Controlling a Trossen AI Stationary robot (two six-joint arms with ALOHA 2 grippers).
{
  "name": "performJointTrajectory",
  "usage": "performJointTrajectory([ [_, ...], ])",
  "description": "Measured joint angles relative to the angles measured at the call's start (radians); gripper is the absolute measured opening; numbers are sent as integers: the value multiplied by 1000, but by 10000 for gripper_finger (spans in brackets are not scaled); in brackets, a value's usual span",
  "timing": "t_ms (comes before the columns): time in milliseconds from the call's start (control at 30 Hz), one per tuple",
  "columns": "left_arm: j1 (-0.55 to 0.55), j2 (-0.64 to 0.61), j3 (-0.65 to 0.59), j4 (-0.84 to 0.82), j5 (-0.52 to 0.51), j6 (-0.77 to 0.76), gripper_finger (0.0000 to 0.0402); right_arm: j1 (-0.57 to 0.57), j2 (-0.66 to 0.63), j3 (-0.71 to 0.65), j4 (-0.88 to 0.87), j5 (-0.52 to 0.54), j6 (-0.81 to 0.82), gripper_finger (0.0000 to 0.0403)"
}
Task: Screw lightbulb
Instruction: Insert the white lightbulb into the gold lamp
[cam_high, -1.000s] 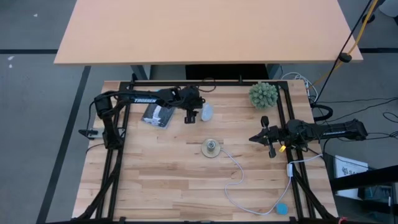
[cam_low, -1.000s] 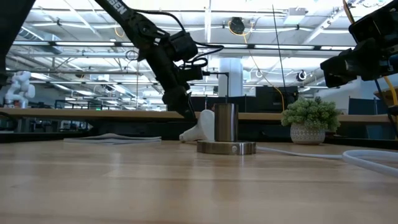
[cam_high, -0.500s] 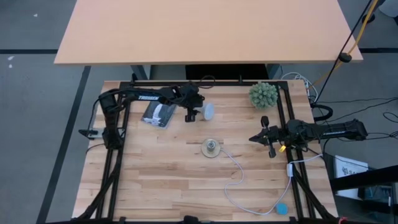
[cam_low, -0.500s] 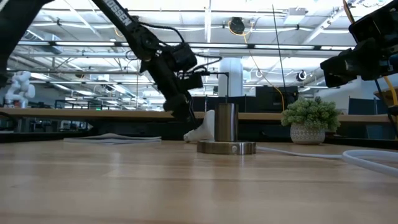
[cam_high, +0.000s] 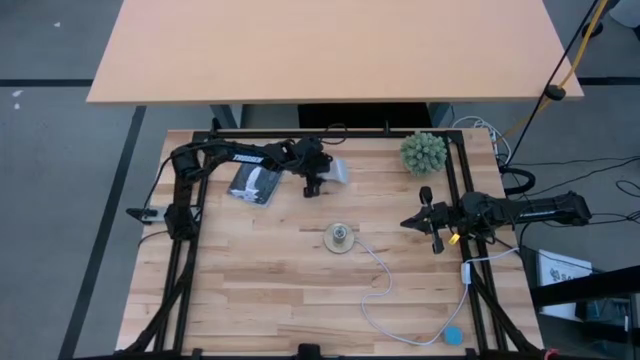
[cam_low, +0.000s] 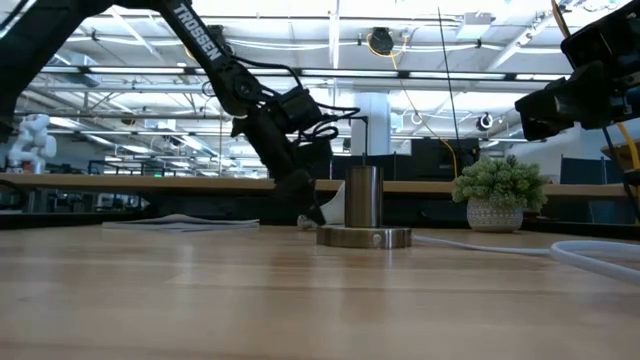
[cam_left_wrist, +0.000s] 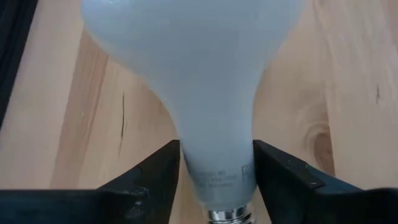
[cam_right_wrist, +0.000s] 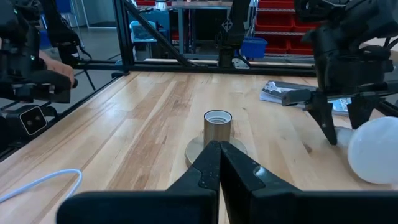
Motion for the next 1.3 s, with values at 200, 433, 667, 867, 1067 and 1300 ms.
performJointTrajectory([
  [200, 4, 0, 0, 0, 2, -105, 136, 0, 0, 0, 0, 0, 0, 0],
  [433, 2, -39, 0, -25, 21, -232, 136, 0, 0, 0, 0, 0, 0, 0],
  [667, -6, -241, 0, -29, 31, -306, 136, 0, 0, 0, 0, 0, 0, 0],
  [867, -58, -479, -7, -46, 28, -333, 136, 0, 0, 0, 0, 0, 0, 0],
  [1067, -185, -688, -161, 64, -36, -359, 136, 0, 0, 0, 0, 0, 0, 0],
  [1300, -396, -724, -646, 867, -110, -595, 136, 0, 0, 0, 0, 0, 0, 0],
])
